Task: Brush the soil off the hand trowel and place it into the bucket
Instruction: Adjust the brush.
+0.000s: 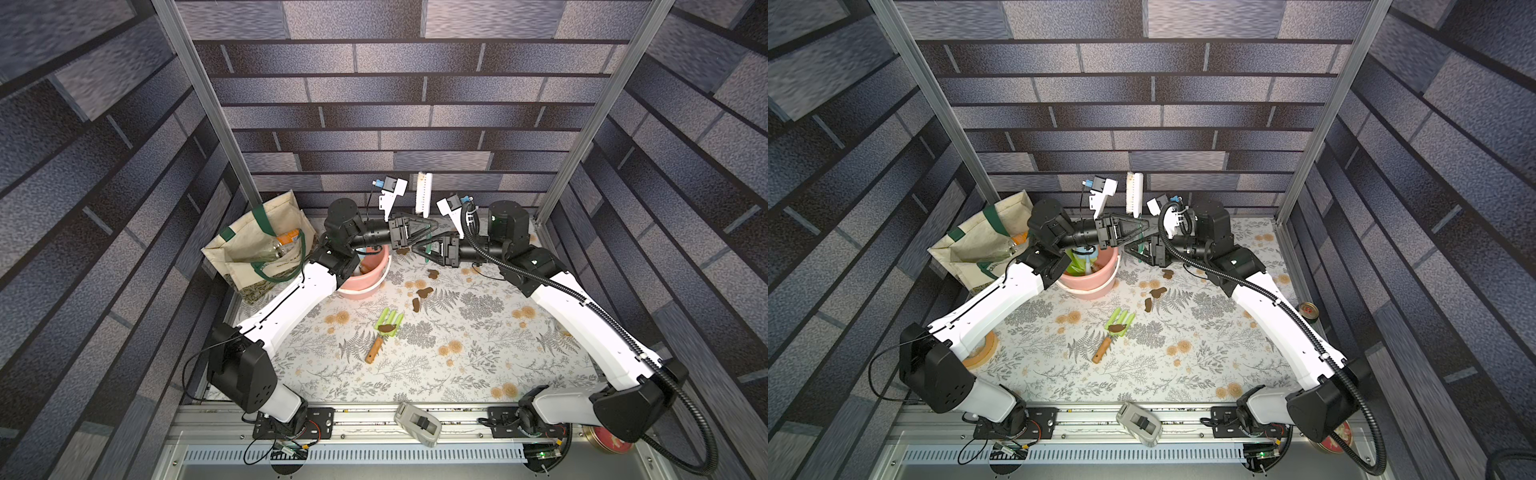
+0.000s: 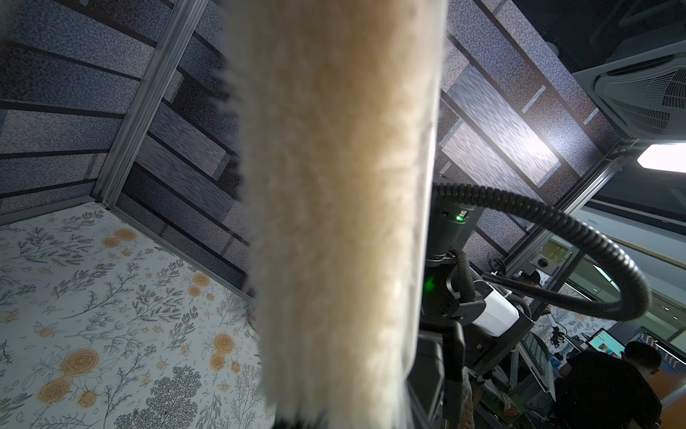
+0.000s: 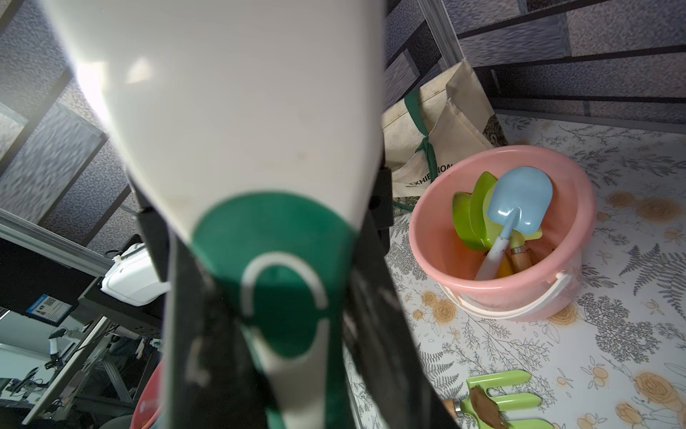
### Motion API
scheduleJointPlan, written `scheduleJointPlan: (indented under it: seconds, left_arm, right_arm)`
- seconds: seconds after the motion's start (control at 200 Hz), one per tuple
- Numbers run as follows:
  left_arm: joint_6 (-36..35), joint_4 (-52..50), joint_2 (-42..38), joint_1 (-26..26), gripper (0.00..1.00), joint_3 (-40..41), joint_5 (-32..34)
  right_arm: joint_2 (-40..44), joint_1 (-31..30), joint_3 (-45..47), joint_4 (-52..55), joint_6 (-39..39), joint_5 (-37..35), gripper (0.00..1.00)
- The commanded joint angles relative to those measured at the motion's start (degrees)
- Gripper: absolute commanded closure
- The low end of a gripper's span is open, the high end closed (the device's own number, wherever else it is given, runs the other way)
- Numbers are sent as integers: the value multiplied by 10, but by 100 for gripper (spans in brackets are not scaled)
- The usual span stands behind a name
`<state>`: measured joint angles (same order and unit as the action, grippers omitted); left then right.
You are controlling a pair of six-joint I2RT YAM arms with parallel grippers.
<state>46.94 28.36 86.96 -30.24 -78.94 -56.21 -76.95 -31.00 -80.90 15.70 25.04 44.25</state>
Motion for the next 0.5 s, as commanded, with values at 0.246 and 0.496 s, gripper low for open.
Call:
scheduleJointPlan:
  seconds: [0.246,0.496]
  left_arm:
    - [0,23,-4,7,91,-14,0]
    - [-62,-63,-27,7,50,-10,40]
  right_arm:
    - [19,0,7,5,5,-49,93]
    - [10,0,-10,65,-11,-104,100]
